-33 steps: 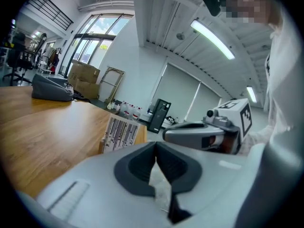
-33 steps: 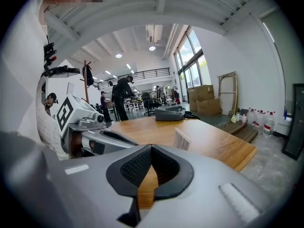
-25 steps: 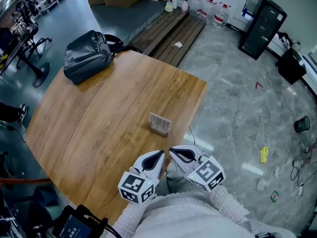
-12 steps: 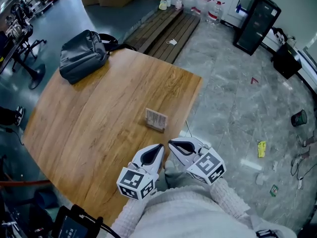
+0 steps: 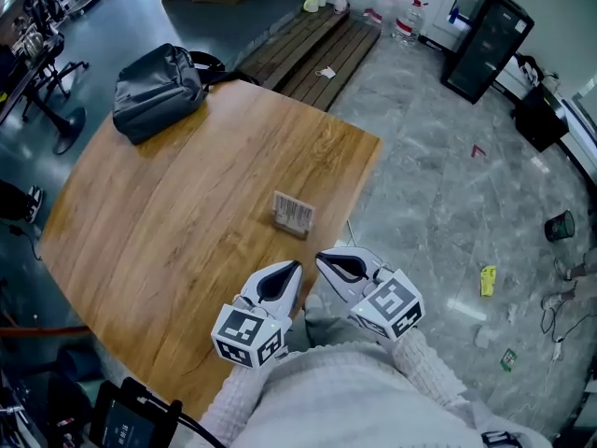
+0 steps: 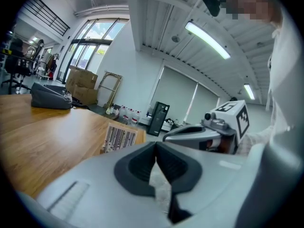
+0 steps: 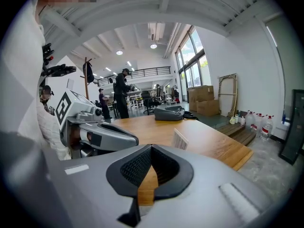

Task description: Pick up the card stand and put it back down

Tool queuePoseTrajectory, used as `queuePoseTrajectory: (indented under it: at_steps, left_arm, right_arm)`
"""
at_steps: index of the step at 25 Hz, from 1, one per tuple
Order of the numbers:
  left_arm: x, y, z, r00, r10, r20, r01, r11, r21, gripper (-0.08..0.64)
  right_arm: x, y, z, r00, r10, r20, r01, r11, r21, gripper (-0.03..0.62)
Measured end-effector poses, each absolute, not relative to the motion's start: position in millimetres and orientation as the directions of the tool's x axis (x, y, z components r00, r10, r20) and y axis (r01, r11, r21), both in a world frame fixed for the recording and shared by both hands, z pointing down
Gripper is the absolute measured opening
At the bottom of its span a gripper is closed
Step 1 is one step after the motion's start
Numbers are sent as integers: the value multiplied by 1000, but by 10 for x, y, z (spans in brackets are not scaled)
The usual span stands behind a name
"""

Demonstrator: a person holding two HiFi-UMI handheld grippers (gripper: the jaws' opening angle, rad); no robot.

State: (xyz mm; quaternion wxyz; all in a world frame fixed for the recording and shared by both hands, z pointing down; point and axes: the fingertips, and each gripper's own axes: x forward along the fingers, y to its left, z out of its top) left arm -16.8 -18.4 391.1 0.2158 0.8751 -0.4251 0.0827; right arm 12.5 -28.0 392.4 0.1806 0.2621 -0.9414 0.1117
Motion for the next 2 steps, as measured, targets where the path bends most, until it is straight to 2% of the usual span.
queuePoseTrajectory:
  at_steps: [2]
  left_arm:
    - [-172, -171, 3910, 624, -708, 330, -781, -544, 307, 8]
  right_arm:
    - [140, -264, 3927, -797, -454, 399, -534, 837, -115, -2]
